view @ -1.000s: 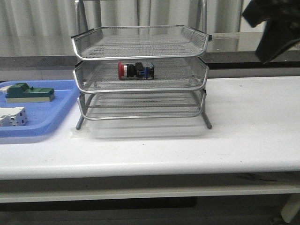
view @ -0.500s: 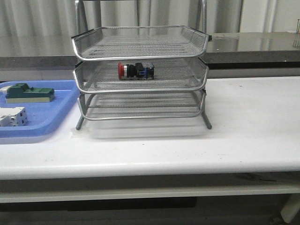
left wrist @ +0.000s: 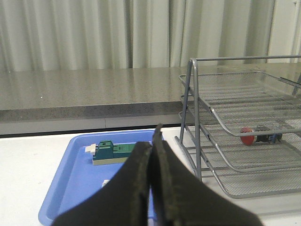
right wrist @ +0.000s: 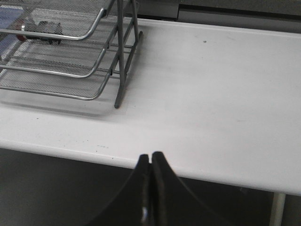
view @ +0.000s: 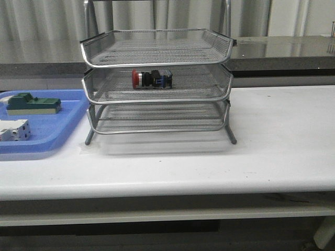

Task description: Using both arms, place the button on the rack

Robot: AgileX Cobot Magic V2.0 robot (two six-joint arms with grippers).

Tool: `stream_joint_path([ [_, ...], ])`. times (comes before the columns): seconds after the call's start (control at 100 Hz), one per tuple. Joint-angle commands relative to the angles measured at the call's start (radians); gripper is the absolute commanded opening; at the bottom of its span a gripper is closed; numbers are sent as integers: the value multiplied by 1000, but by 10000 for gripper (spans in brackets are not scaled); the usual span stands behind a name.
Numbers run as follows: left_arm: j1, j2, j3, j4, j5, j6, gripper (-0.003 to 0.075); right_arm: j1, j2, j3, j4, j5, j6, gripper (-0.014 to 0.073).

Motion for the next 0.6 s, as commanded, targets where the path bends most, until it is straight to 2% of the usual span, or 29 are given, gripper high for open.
stream_joint_path([
  [0.0,4,10,-27,-12,-79,-7,-20,-5,0,-23,-7,-51,0,-65],
  [0.59,4,10,-27,-12,-79,-7,-20,-5,0,-23,-20,-54,0,-65],
])
